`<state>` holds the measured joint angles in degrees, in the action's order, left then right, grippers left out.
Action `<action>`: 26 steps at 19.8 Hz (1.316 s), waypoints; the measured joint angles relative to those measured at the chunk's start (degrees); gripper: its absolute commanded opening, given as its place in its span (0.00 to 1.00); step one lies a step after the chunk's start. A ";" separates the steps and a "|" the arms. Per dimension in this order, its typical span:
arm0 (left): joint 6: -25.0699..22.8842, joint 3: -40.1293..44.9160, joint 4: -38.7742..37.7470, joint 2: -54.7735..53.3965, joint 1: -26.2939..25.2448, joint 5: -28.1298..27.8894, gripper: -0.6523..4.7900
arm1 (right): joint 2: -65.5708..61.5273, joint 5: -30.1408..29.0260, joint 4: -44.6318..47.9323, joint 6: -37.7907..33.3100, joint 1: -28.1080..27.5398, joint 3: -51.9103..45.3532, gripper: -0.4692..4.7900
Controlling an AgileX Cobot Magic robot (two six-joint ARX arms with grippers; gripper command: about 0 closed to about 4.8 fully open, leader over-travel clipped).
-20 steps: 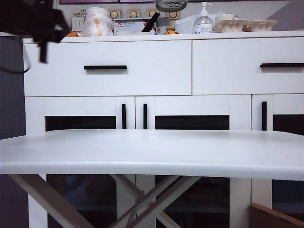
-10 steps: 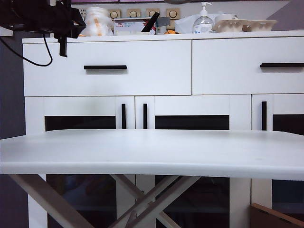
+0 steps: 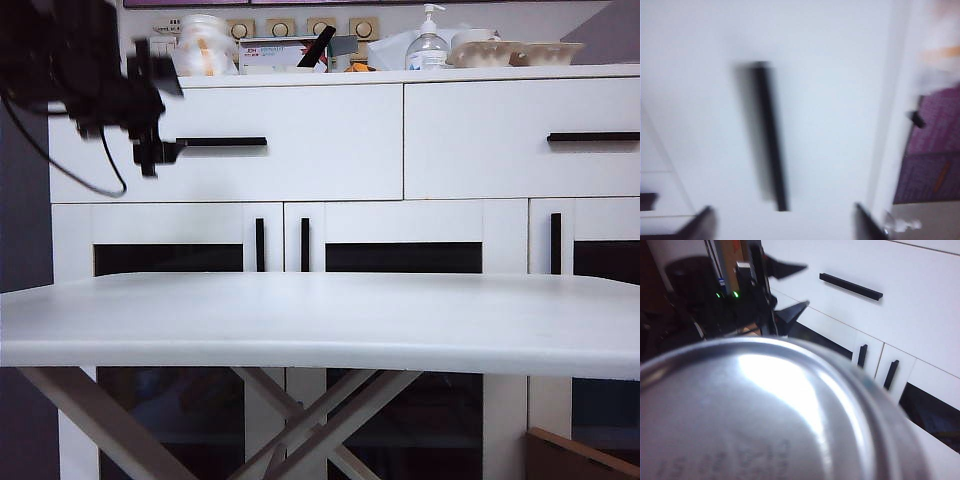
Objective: Pick up a can of beer from the white table, open the left drawer, place the beer inside the drawer, and finally close the drawer.
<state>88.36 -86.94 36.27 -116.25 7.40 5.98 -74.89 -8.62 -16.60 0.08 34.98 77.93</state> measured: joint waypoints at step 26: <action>-2.89 -26.73 -7.06 -17.46 1.84 -0.96 0.77 | 0.24 0.02 0.00 0.00 0.00 0.00 0.33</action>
<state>85.47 -113.67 29.21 -133.71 9.23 5.02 -74.65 -8.60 -16.60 0.08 34.98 77.93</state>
